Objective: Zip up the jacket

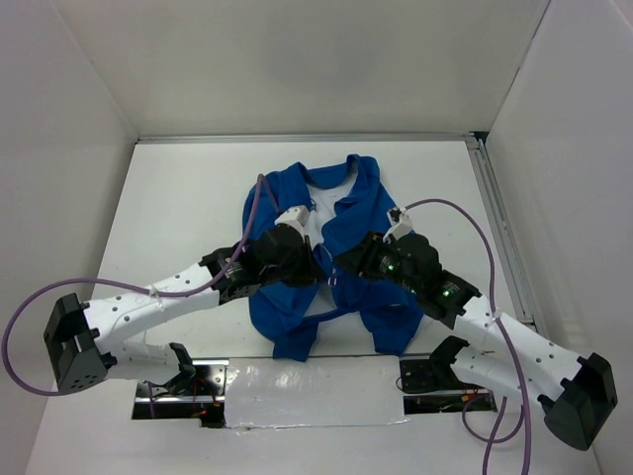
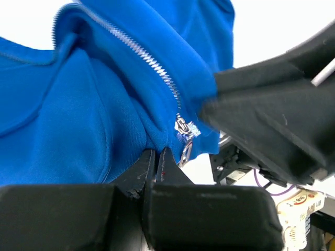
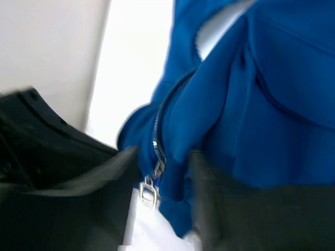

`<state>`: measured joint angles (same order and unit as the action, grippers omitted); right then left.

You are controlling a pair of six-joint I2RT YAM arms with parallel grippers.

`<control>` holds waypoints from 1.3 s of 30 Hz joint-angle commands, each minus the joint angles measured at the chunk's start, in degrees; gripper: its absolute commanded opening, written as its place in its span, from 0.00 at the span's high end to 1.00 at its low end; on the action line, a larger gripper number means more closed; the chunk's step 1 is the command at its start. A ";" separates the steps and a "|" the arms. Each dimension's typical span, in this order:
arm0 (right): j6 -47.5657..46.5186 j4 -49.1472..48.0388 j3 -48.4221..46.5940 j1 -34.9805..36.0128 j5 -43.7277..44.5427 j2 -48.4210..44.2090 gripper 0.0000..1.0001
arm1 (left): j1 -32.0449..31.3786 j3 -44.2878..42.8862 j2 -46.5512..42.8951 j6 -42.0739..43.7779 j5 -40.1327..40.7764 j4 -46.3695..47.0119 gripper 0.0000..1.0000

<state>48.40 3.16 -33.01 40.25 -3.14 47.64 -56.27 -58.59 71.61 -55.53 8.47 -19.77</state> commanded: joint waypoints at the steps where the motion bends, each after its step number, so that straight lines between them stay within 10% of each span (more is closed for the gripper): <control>1: -5.07 8.07 -4.07 1.67 5.24 0.70 0.43 | 2.21 -3.37 0.81 -1.25 -3.72 -5.63 1.00; 6: -9.97 14.41 -7.58 4.92 10.16 0.53 0.34 | 3.89 -4.16 -0.68 -0.28 -5.13 -6.07 1.00; 7: -11.21 17.12 -9.50 5.71 10.78 0.96 0.20 | 4.06 -4.95 -0.86 -0.54 -5.04 -7.20 1.00; 20: -4.21 41.83 -26.04 32.78 41.88 17.03 0.14 | 3.98 -11.11 2.21 -2.04 -4.51 -15.21 1.00; 39: 3.28 32.70 -28.60 35.60 46.03 24.87 0.43 | 3.89 -9.44 0.72 -1.78 -6.27 -13.10 1.00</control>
<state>50.39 38.41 -59.16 75.77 39.42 71.22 -52.36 -67.72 73.80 -57.23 3.68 -34.89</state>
